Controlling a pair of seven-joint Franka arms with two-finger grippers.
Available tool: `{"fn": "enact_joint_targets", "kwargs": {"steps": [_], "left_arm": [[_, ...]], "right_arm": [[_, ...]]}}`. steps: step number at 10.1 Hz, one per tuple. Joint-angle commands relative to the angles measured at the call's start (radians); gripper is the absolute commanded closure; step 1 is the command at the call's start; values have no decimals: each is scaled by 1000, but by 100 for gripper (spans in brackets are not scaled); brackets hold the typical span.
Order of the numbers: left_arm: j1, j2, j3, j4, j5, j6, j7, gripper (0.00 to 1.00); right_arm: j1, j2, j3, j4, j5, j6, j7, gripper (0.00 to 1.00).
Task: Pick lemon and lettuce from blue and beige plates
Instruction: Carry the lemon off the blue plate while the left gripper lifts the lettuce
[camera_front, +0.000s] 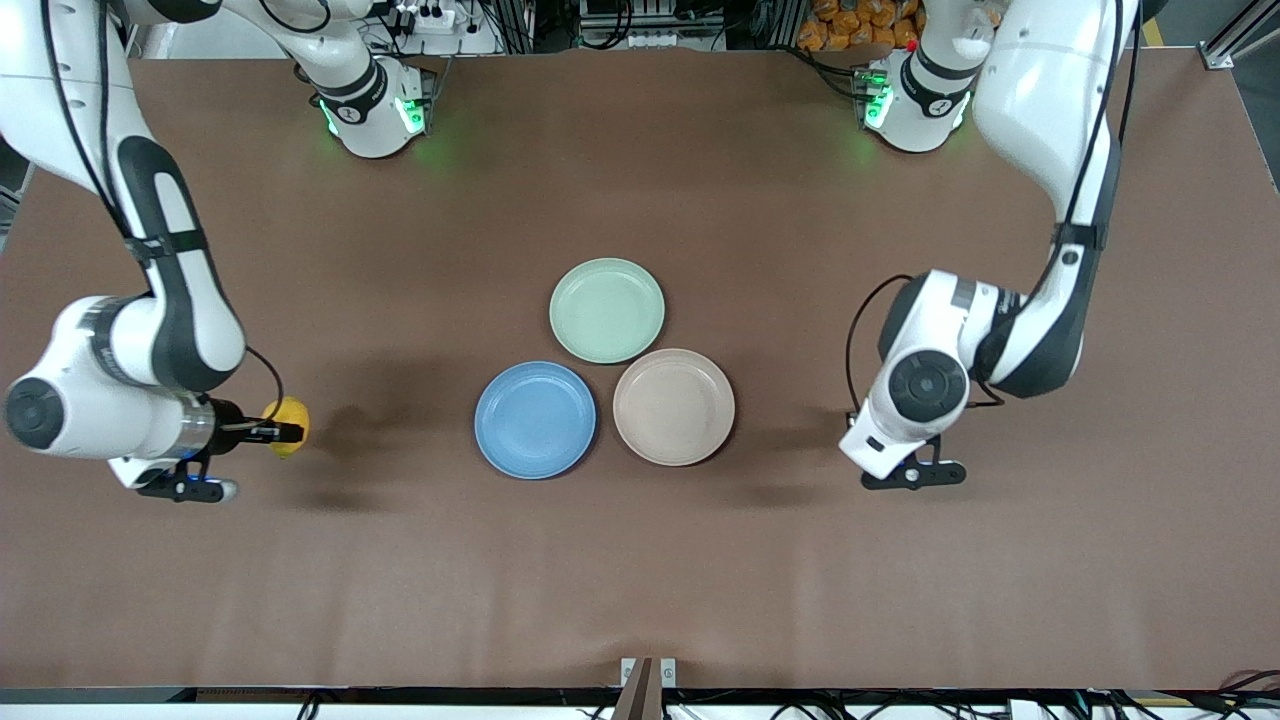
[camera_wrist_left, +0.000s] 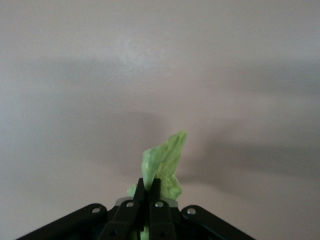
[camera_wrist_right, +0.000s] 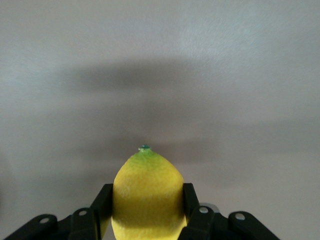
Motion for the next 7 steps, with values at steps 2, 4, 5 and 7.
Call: {"fn": "enact_joint_targets", "kwargs": {"steps": [2, 4, 5, 7], "left_arm": [[13, 46, -10, 16, -47, 41, 2, 1], [14, -12, -11, 19, -47, 33, -10, 0], [13, -75, -11, 15, -44, 1, -1, 0], [5, -211, -14, 21, -45, -104, -1, 0]], "right_arm": [[-2, -43, 11, -100, -14, 38, 4, 100], [3, -39, 11, -98, -14, 33, 4, 67], [3, -31, 11, -100, -14, 36, 4, 51], [3, -29, 11, -98, -14, 33, 4, 30]]}}
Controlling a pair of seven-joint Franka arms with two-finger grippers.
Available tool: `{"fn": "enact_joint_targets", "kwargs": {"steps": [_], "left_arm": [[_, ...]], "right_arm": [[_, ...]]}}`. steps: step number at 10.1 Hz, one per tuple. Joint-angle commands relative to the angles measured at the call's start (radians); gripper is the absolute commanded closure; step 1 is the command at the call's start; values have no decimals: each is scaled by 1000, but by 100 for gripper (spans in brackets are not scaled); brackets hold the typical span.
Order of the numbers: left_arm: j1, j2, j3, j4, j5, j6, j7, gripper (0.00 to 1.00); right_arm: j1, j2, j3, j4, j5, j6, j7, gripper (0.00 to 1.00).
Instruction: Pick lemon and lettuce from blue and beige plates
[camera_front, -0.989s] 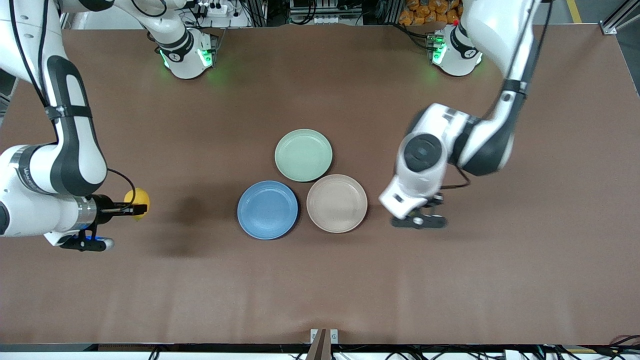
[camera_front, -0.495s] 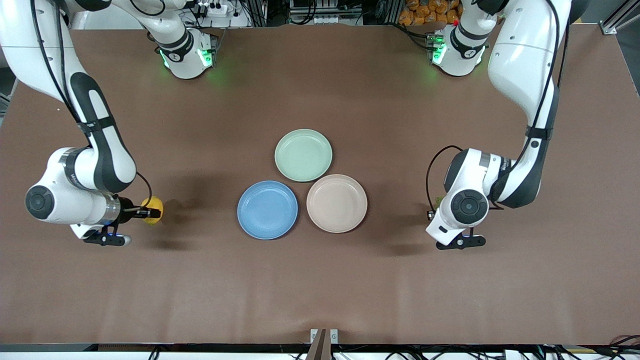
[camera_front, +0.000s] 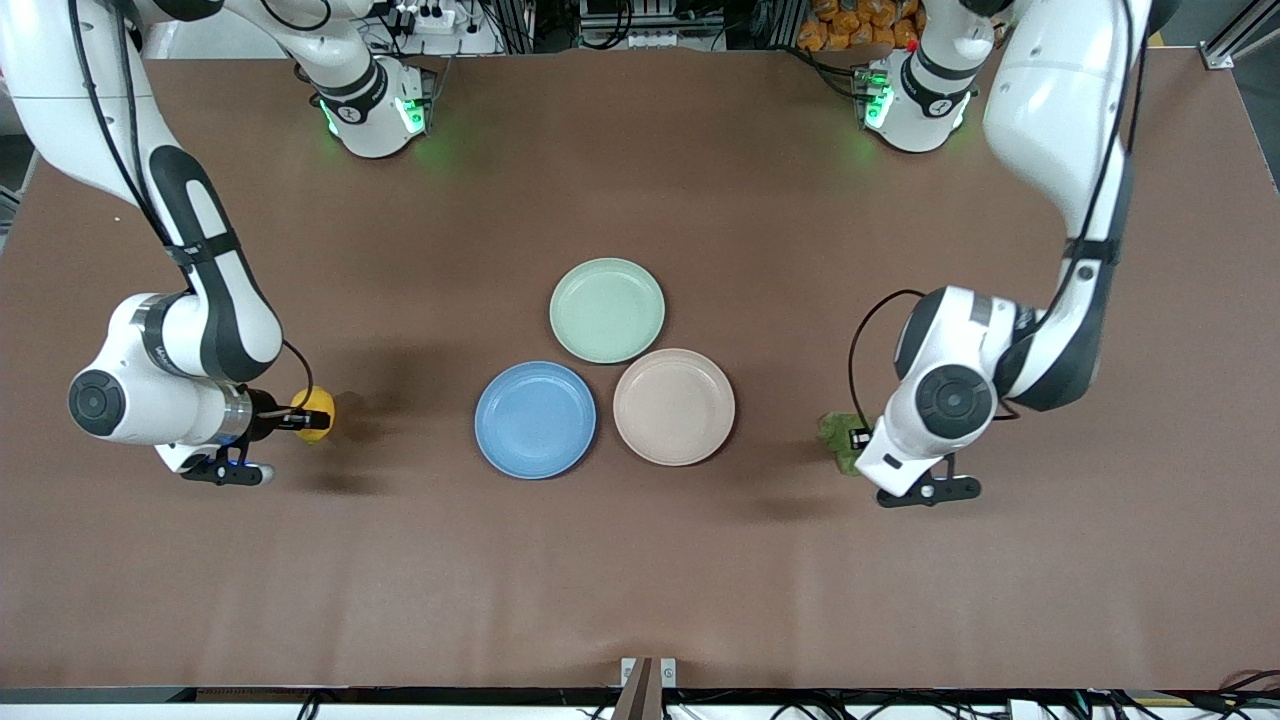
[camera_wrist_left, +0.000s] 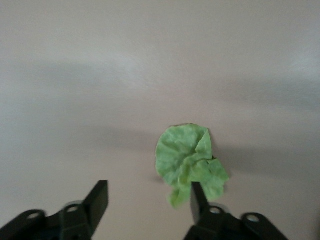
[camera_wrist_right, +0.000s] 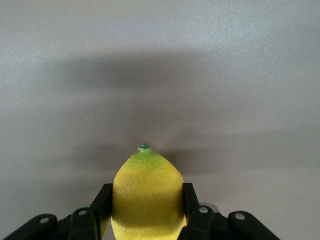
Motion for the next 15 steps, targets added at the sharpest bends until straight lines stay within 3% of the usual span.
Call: {"fn": "enact_joint_targets", "kwargs": {"steps": [1, 4, 7, 9, 12, 15], "left_arm": [[4, -195, -1, -36, -17, -110, 8, 0], [8, -353, -2, -36, -20, -210, 39, 0], [10, -473, -1, -26, -52, -276, 109, 0], [10, -511, 4, -18, -51, -342, 253, 0], [10, -557, 24, 13, -54, -351, 257, 0], [30, -599, 39, 11, -72, -357, 263, 0]], "right_arm": [[-5, -27, 6, -28, -14, 2, 4, 0], [-5, -41, 7, 42, -12, -56, -3, 0], [-17, -59, 6, 253, -14, -325, -7, 0], [-8, -164, -31, 295, -9, -413, -7, 0], [18, -362, -43, 294, -26, -524, -17, 0], [61, -478, -59, 280, -41, -611, -16, 0]]}}
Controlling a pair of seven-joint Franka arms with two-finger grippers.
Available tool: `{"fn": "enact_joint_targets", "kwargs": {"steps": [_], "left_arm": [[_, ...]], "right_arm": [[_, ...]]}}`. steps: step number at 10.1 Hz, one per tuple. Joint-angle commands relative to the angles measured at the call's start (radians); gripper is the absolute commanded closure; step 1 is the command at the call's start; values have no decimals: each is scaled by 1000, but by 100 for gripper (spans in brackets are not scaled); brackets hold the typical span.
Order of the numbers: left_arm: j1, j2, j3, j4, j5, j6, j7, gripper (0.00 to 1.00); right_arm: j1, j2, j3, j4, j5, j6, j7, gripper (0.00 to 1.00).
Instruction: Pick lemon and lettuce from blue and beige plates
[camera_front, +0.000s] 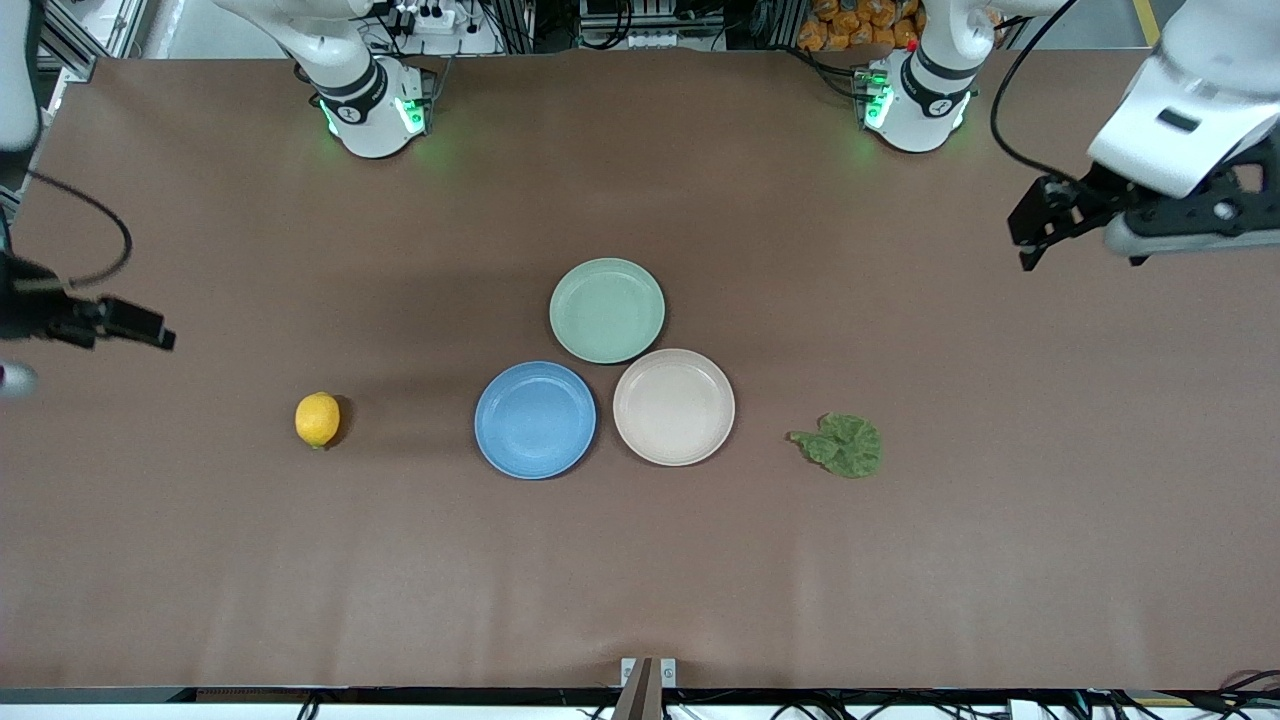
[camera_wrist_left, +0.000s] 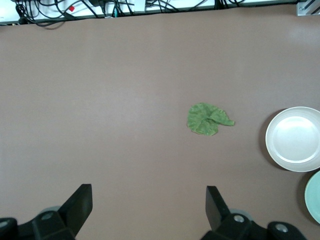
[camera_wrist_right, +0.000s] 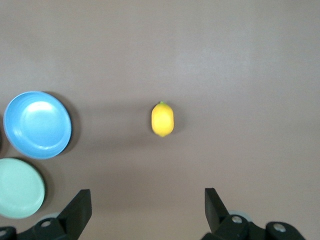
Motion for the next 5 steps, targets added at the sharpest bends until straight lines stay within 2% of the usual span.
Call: {"fn": "enact_joint_targets", "kwargs": {"steps": [1, 3, 5], "left_arm": [[61, -24, 5, -6, -83, -15, 39, 0], [96, -21, 3, -14, -134, -15, 59, 0], [202, -12, -87, -17, -135, -15, 70, 0]], "right_arm": [[47, -87, -52, -49, -20, -40, -14, 0], [94, -90, -81, -58, -18, -59, -17, 0], [96, -91, -81, -67, -18, -62, -17, 0]]}}
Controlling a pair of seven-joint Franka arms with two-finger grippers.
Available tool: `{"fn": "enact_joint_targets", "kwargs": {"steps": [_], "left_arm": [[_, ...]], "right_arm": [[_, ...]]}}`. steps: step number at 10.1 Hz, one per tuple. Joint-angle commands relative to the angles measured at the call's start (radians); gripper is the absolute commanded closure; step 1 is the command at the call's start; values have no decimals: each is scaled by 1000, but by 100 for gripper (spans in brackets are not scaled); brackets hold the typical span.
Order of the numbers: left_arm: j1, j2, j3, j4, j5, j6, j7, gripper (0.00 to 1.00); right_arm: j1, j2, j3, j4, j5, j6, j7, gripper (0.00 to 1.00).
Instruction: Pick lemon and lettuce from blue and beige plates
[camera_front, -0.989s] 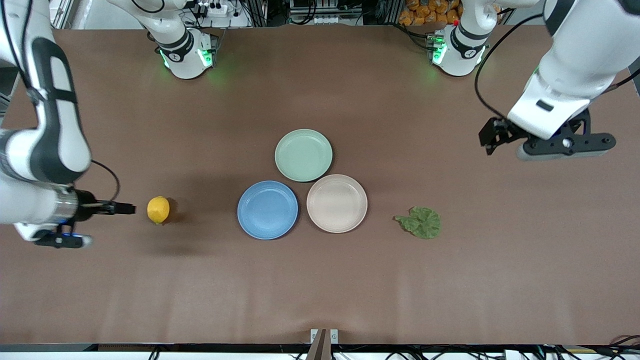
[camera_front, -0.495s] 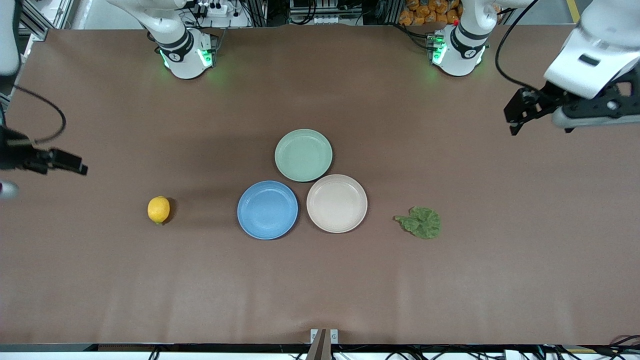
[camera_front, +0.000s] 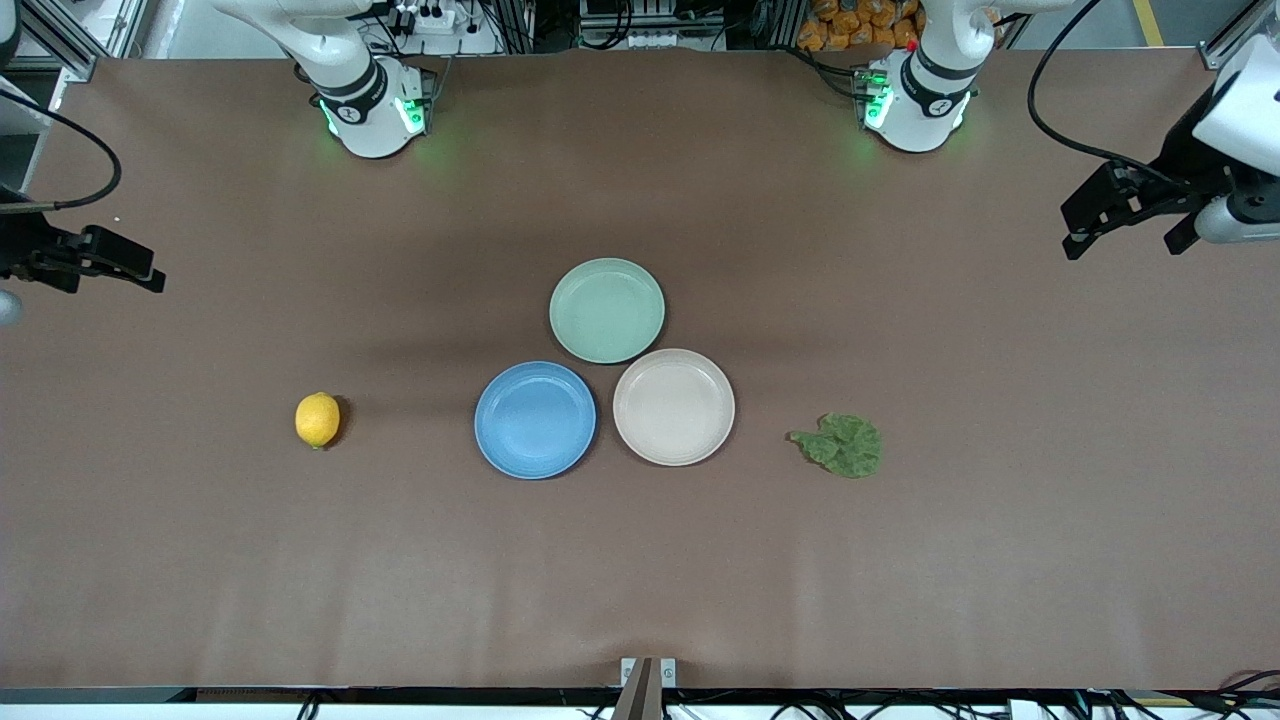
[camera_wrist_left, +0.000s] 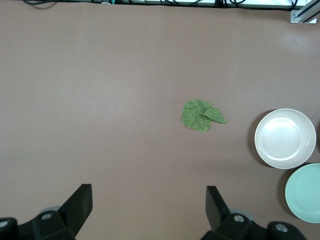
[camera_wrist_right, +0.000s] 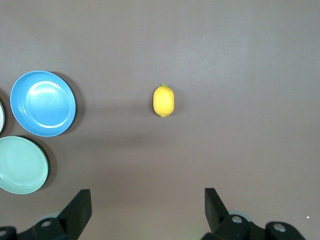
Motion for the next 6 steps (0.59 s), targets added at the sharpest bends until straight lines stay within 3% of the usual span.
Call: {"fn": "enact_joint_targets", "kwargs": {"steps": [1, 6], "left_arm": [[80, 0, -76, -19, -23, -9, 26, 0], [78, 21, -76, -13, -13, -9, 28, 0]], "right_arm": [[16, -25, -11, -42, -13, 4, -12, 0], [14, -27, -8, -45, -11, 1, -11, 0]]}}
